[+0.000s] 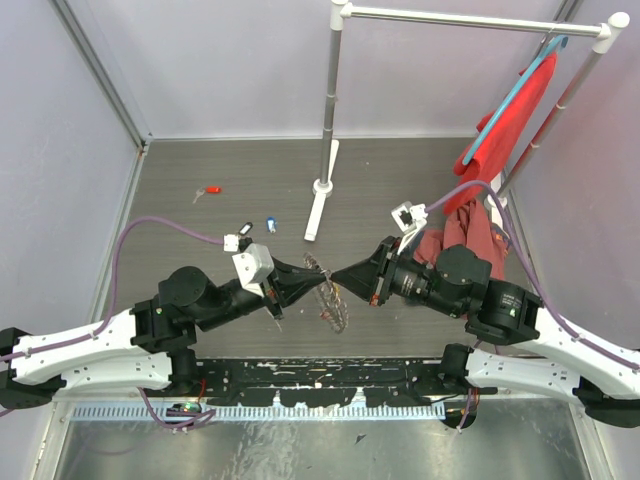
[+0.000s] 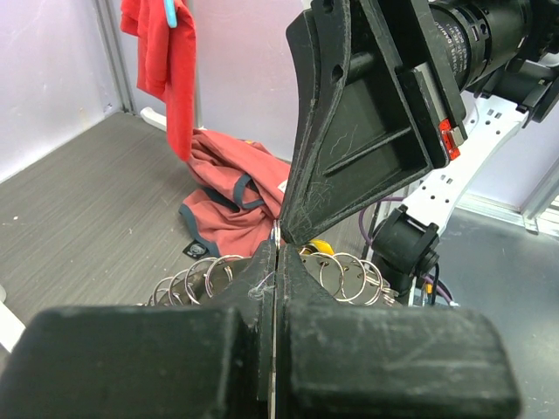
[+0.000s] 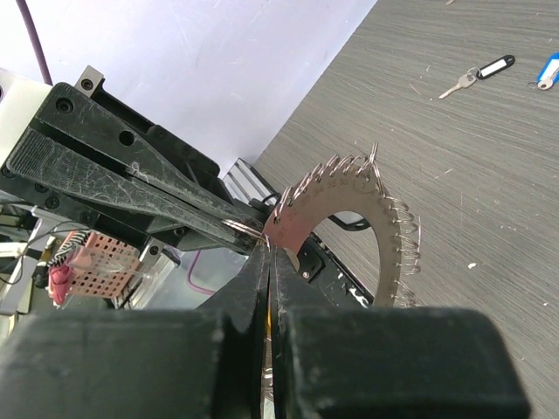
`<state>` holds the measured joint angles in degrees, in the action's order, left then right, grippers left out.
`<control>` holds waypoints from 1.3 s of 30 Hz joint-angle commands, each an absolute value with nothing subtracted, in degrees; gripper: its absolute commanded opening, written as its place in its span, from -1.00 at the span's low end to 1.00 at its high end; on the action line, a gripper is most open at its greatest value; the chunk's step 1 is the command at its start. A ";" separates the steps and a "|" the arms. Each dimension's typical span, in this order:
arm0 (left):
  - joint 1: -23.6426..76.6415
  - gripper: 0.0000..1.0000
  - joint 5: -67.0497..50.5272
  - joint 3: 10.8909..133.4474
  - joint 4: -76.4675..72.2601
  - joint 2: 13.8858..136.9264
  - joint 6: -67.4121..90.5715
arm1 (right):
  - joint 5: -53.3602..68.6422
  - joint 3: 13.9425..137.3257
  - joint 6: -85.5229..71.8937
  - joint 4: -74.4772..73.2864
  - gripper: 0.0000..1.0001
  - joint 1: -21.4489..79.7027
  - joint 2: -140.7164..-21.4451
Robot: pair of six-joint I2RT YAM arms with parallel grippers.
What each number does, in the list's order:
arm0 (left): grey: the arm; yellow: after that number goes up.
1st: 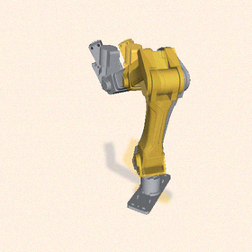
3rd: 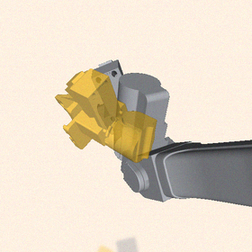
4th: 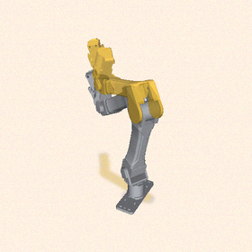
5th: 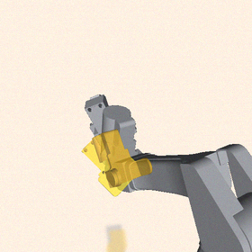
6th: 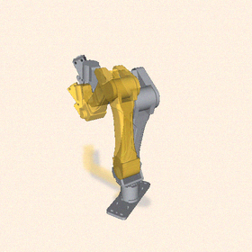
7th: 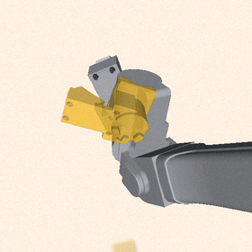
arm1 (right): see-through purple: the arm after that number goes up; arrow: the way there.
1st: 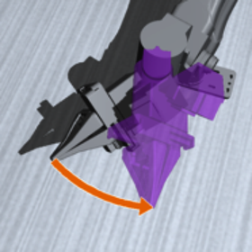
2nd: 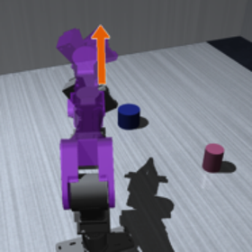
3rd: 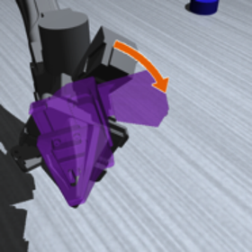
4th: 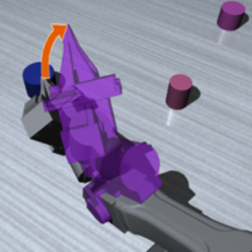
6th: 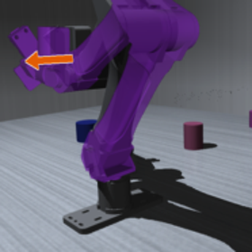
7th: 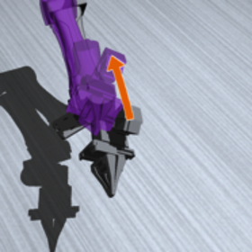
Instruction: Put the keys on the keyring
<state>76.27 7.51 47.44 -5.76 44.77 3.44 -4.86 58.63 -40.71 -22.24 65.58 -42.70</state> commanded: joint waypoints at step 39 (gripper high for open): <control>76.29 -1.00 -5.28 50.66 -11.76 46.66 4.02 | 10.10 62.34 -8.08 -23.02 -0.07 65.74 -36.04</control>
